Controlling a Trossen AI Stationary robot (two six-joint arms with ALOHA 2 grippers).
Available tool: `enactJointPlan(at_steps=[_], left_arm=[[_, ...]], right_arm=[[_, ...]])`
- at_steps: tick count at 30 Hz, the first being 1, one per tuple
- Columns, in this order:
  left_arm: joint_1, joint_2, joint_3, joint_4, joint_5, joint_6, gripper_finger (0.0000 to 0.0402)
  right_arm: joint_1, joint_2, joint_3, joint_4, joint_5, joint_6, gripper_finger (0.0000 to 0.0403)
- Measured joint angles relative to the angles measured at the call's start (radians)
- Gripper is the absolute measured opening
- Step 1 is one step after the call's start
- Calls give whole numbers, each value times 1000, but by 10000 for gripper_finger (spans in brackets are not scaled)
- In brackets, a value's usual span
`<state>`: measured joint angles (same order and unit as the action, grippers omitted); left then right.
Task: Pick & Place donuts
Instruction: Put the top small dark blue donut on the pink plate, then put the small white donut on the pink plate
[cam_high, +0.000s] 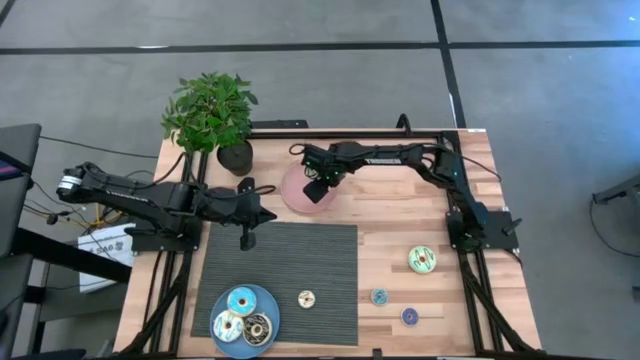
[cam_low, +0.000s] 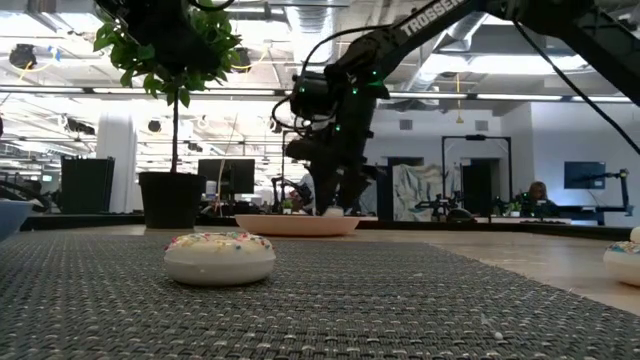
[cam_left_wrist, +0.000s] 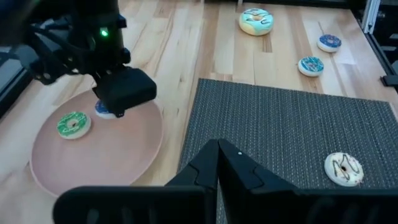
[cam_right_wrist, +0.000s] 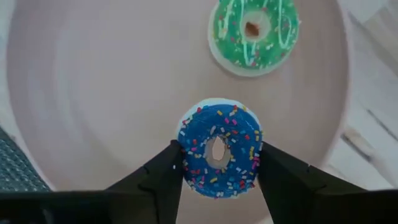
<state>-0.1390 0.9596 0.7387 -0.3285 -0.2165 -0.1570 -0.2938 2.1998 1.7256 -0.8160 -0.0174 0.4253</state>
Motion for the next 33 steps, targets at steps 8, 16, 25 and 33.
enactJointPlan(at_steps=[8,16,25,33], left_arm=[[0,0,0,-3,0,25,0],[0,0,0,-22,0,34,0],[0,0,0,-22,0,34,0],[0,0,0,-21,-32,34,0]], right_arm=[[-12,-13,1,12,19,-7,218],[-11,-12,0,9,18,-7,251],[-11,-42,0,5,-11,-42,251],[-14,-202,-44,-70,13,-120,248]])
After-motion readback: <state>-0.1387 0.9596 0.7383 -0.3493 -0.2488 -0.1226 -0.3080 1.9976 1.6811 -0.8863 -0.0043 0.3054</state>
